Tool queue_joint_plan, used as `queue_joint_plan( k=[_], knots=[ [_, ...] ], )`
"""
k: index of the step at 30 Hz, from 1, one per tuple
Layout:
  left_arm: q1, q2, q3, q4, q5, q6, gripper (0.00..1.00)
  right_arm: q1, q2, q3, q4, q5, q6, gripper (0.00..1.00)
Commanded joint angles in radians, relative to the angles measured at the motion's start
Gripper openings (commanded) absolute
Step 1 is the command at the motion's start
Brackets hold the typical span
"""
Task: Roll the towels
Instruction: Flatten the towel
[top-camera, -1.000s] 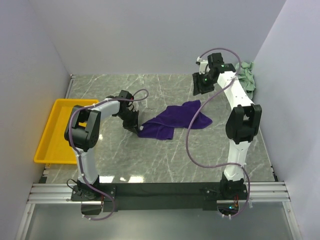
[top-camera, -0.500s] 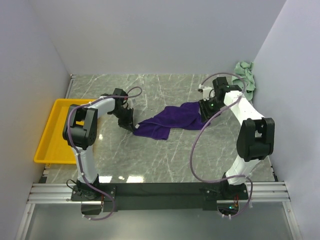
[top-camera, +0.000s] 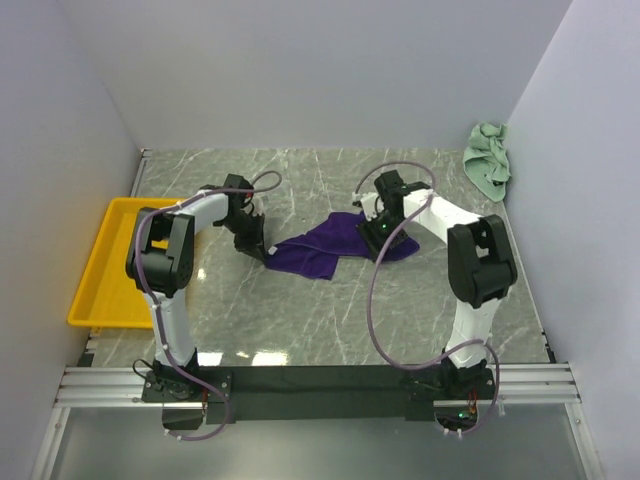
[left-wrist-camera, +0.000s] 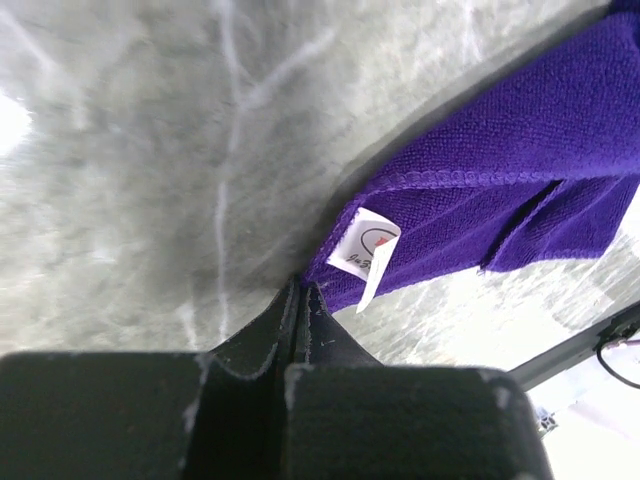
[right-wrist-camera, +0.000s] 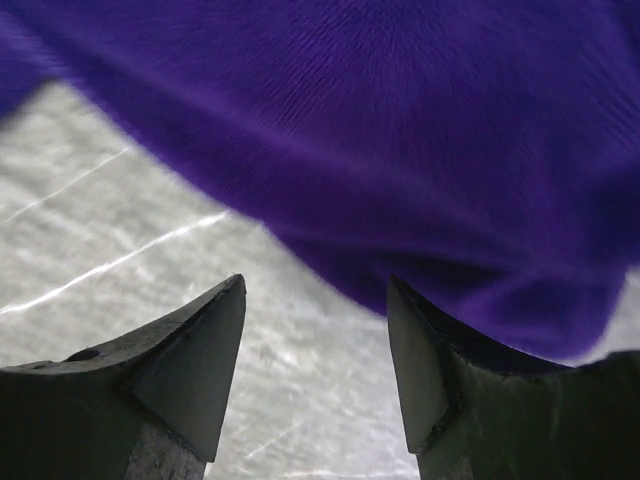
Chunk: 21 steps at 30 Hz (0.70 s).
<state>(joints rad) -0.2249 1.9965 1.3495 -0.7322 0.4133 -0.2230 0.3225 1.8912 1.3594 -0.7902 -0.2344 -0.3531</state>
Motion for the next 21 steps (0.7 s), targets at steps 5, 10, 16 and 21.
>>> queue_joint_plan(
  k=[5, 10, 16, 21],
  knots=[
    [0.042, 0.013, 0.069, -0.021, -0.041, 0.025, 0.0, 0.026, 0.055, 0.012, 0.062, 0.121, 0.009, 0.59],
    [0.071, 0.022, 0.146, -0.05, -0.062, 0.039, 0.0, -0.031, 0.019, -0.01, 0.098, 0.227, -0.003, 0.0],
    [0.125, 0.054, 0.37, -0.142, -0.185, 0.111, 0.0, -0.253, -0.063, 0.179, -0.038, 0.176, -0.063, 0.0],
    [0.147, 0.09, 0.557, -0.199, -0.292, 0.212, 0.0, -0.387, -0.11, 0.401, -0.185, 0.055, -0.139, 0.0]
  ],
)
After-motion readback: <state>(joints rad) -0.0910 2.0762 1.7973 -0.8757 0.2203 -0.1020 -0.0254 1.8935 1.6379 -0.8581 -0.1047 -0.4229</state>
